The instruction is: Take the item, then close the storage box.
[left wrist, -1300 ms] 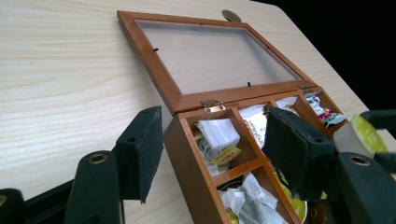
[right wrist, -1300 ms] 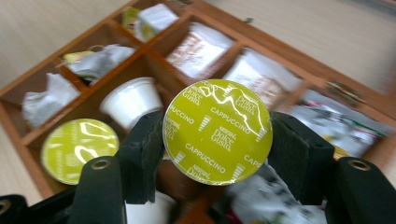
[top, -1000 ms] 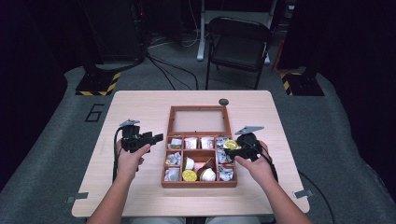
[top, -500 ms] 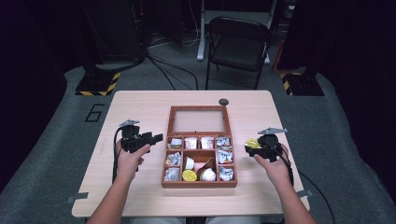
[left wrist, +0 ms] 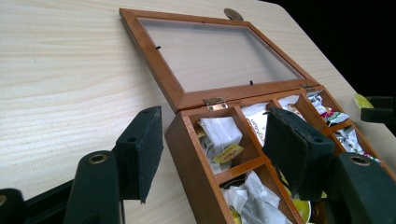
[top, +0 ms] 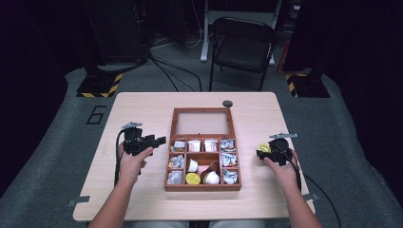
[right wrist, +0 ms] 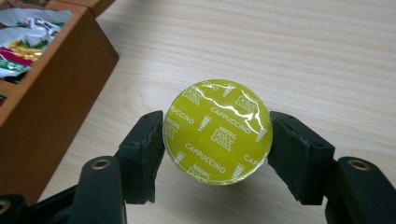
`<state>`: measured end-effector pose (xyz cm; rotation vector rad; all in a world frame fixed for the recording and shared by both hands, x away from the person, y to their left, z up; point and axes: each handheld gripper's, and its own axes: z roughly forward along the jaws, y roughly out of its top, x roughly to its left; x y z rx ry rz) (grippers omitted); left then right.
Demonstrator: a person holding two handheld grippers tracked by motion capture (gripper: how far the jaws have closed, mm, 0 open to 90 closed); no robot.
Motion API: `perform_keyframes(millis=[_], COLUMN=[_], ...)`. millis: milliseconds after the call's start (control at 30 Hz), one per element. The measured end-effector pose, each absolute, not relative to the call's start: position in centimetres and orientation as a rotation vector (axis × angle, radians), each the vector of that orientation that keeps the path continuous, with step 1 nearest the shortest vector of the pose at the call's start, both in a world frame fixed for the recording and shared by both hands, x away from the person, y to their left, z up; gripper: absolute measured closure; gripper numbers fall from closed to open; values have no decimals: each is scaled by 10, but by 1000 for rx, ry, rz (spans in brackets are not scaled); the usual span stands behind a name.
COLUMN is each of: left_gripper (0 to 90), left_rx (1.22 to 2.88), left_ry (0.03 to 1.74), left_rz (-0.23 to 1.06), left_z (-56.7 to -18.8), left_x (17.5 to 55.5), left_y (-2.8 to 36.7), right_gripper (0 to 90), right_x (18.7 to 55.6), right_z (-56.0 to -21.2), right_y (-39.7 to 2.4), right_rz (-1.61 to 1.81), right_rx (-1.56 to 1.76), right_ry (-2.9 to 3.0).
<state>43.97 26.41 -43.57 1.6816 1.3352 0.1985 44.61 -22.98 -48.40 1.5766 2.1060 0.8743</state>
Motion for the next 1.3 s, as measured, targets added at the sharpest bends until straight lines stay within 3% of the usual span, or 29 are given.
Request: perform_keyframes(millis=[600,700,1300], left_gripper=[373,373,372], left_rx=[1679,1681,1682], left_ry=[1333,1331,1350], left_rz=[199,201,202], left_z=[-436,-436,-440], left_x=[440,440,440], left_y=[265,265,265], right_gripper=[364,319,278], right_x=[446,446,438], right_z=[-493,-493,-471], right_y=[-231,-230,-222], right_rz=[877,866,912], right_rx=[1599,1595,1560], right_ry=[2093,2091,2046])
